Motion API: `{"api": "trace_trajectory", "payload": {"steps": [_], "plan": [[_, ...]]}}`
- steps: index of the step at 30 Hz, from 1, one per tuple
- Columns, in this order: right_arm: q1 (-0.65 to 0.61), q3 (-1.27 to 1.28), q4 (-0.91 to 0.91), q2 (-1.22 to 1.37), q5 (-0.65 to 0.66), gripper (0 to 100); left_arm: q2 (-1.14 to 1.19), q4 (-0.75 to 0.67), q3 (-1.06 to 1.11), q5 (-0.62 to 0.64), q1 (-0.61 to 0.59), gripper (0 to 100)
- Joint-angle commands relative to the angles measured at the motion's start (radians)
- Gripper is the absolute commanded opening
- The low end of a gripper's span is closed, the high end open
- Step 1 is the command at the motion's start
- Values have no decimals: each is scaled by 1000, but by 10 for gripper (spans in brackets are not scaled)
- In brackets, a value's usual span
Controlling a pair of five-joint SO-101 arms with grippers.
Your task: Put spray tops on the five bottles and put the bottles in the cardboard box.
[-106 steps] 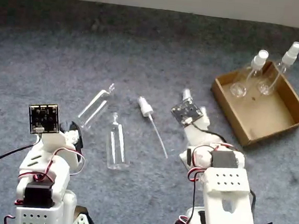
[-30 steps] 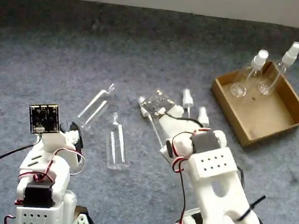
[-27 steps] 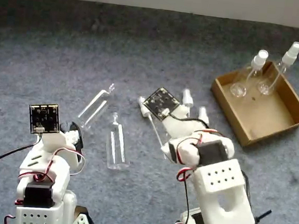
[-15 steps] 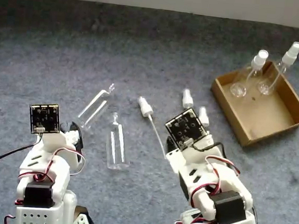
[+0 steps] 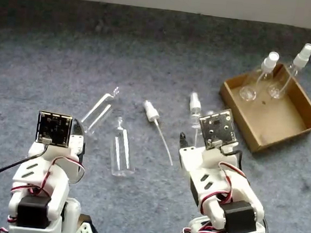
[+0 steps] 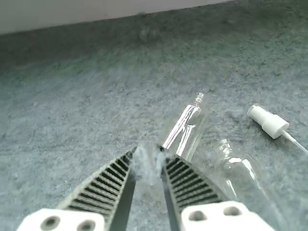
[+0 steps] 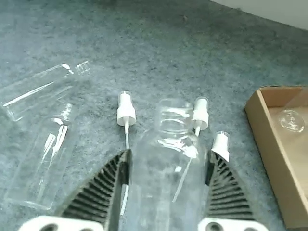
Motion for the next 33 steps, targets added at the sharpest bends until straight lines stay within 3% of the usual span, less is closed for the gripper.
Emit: {"api": "trace_trajectory", "payload": {"steps": [1, 12, 19, 30, 33], "plan": [[25, -5, -21, -10, -64, 130, 10, 17, -117, -52, 22, 8], [25, 205, -206, -10, -98, 131, 518, 15, -400, -72, 24, 7], [25, 231, -226, -12, -164, 131, 777, 17, -533, -68, 232, 8], [140, 237, -226, -12, -203, 131, 1302, 17, -820, 133, 447, 11], [142, 237, -226, -12, -203, 131, 1449, 17, -911, 212, 460, 88]]}}
